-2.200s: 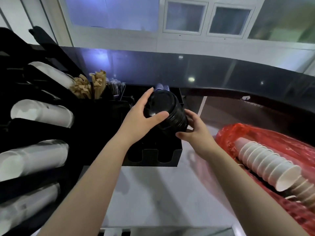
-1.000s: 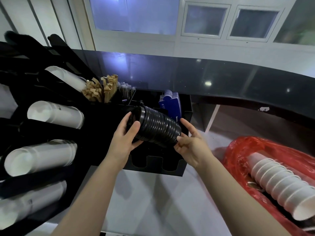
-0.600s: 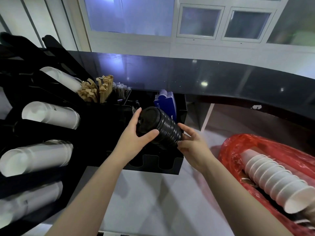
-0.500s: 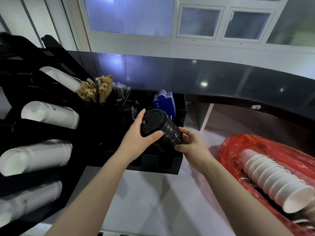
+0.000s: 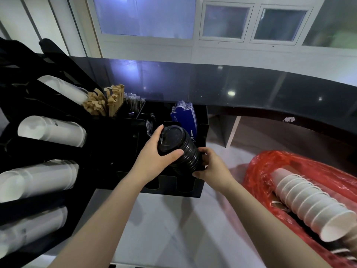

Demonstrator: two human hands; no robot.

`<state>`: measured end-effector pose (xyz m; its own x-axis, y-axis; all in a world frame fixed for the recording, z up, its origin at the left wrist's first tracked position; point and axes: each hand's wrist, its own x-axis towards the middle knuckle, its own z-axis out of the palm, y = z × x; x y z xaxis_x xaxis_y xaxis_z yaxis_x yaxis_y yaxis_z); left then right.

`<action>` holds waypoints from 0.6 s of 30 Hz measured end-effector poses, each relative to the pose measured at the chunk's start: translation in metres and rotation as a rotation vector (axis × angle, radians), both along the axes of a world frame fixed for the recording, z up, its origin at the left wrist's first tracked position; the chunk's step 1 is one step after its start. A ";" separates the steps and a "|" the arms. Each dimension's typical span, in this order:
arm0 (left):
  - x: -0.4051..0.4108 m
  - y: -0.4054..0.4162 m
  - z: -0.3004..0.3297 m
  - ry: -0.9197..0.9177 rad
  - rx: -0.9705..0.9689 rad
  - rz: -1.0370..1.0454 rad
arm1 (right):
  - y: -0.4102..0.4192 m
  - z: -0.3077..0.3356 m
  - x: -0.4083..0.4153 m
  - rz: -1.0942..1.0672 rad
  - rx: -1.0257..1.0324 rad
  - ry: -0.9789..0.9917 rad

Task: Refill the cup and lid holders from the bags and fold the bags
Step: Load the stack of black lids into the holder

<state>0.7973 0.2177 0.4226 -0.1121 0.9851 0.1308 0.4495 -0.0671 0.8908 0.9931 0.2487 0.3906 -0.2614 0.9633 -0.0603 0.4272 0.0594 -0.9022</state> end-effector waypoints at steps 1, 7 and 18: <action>0.000 0.001 0.000 0.004 0.004 -0.001 | 0.000 0.000 0.000 -0.001 0.028 -0.045; 0.003 0.005 0.004 0.063 0.019 -0.015 | 0.003 -0.002 0.001 -0.060 0.185 -0.265; 0.026 0.012 0.000 0.286 0.029 0.013 | 0.004 -0.002 -0.009 -0.053 0.106 -0.555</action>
